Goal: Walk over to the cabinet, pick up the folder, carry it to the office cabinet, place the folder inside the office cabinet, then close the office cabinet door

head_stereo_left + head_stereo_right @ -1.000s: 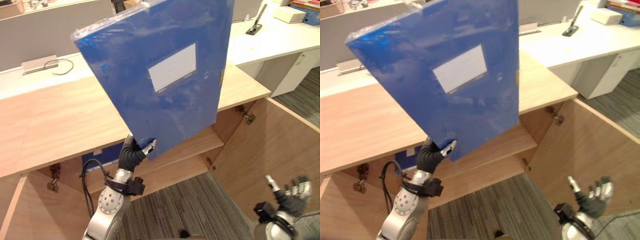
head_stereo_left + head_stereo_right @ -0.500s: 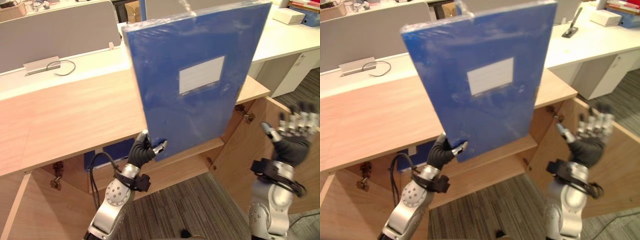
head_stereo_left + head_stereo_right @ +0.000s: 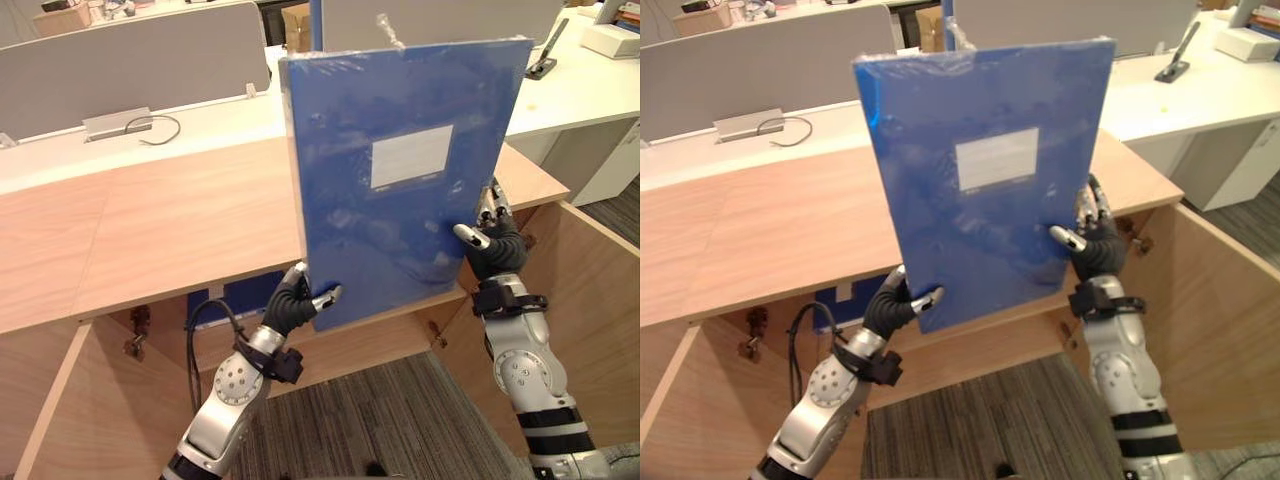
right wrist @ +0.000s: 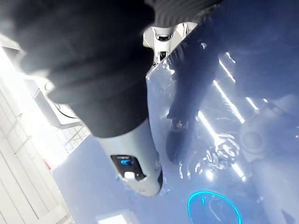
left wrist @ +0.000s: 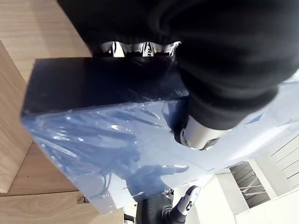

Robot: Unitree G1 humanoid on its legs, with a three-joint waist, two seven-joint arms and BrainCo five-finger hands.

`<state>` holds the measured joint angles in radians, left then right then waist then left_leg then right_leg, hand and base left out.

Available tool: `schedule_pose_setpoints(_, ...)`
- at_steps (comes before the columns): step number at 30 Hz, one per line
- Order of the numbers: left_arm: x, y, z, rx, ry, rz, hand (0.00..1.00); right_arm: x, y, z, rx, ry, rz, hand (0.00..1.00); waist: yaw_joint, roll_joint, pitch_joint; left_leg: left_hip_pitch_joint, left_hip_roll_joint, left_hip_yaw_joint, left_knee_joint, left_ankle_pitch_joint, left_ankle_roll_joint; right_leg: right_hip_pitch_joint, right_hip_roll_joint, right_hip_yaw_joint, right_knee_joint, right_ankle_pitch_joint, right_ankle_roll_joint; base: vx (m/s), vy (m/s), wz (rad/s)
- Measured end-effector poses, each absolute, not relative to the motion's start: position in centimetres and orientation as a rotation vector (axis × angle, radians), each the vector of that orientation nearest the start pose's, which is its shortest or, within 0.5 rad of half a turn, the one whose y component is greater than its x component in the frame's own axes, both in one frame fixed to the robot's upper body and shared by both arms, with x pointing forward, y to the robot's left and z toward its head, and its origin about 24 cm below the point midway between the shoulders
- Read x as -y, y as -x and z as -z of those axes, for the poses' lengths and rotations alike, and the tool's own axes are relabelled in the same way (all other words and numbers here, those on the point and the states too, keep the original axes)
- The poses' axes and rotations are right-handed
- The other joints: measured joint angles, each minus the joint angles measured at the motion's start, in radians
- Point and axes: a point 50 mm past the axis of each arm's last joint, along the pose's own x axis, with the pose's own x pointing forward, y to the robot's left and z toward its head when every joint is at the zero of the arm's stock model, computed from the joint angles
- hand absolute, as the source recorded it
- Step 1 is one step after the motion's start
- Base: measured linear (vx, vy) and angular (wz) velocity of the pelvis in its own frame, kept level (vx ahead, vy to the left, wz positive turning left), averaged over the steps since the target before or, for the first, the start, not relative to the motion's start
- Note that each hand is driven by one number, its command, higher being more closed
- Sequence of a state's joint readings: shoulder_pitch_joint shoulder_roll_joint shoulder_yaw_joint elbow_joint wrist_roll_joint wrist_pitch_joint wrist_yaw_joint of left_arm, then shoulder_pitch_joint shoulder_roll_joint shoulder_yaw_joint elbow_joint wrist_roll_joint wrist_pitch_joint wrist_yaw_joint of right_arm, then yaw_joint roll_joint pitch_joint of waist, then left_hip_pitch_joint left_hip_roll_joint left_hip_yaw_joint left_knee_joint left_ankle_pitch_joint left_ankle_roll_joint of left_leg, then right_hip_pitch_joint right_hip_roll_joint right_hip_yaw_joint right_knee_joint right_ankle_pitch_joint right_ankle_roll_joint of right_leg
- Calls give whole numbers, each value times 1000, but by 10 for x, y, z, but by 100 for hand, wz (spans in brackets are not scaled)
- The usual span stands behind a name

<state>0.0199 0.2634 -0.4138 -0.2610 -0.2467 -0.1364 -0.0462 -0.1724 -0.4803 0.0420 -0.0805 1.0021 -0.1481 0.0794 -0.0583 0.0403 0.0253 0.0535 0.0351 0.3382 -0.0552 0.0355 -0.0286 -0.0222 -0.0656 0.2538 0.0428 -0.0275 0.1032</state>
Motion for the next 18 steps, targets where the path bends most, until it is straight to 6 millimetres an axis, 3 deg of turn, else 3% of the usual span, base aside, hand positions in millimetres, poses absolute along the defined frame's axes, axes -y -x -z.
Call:
schedule_pose_setpoints(12,-100,-222,-93,286,46,490,100,200,-304,-163,269,-250,-407,0,6,-7,-17,-2,-11,-22,-31,39,9,-3,-8,-21,-8,13,-6,-8,18,4)
schedule_pose_setpoints(16,-104,-224,-88,260,36,485,100,196,-316,-163,200,-204,-451,0,9,-8,-21,-12,-9,-45,-31,49,8,5,-10,-42,-33,27,-11,-17,17,17)
schedule_pose_setpoints(17,-106,-225,-86,249,35,485,100,195,-319,-163,175,-193,-470,100,10,-9,-23,-20,-8,-54,-31,54,8,6,-10,-52,-36,30,-12,5,7,16)
schedule_pose_setpoints(18,-107,-225,-85,244,32,485,100,194,-321,-163,159,-188,-478,100,11,-9,-23,-21,-7,-56,-31,55,7,5,-10,-55,-36,31,-13,11,7,15)
